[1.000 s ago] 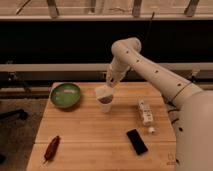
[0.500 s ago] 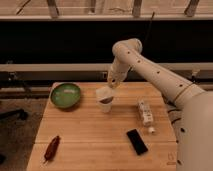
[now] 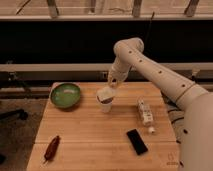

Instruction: Place the white sponge in the ceramic cup

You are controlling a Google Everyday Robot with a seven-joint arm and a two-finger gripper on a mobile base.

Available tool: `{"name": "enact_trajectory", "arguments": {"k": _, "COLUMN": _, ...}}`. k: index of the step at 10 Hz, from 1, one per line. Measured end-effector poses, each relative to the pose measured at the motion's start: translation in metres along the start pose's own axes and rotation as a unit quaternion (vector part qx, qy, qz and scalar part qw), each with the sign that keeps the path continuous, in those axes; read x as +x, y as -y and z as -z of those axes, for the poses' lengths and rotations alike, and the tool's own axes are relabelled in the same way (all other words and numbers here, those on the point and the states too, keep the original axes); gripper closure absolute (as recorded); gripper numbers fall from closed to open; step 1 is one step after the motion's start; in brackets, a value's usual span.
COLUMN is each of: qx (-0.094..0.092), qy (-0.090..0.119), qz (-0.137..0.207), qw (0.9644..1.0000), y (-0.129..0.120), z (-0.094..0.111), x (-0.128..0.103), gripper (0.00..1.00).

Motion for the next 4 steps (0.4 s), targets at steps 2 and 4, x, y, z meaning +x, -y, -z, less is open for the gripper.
{"name": "enact_trajectory", "arguments": {"k": 2, "qx": 0.012, "qy": -0.007, "qz": -0.001, "qw": 0.9999, "y": 0.0012, "z": 0.0074, "x": 0.0029, "gripper": 0.27}}
{"name": "enact_trajectory", "arguments": {"k": 4, "qx": 0.009, "qy": -0.003, "qz": -0.001, "qw": 1.0000, "y": 0.0027, "z": 0.0041, "x": 0.0036, "gripper": 0.42}}
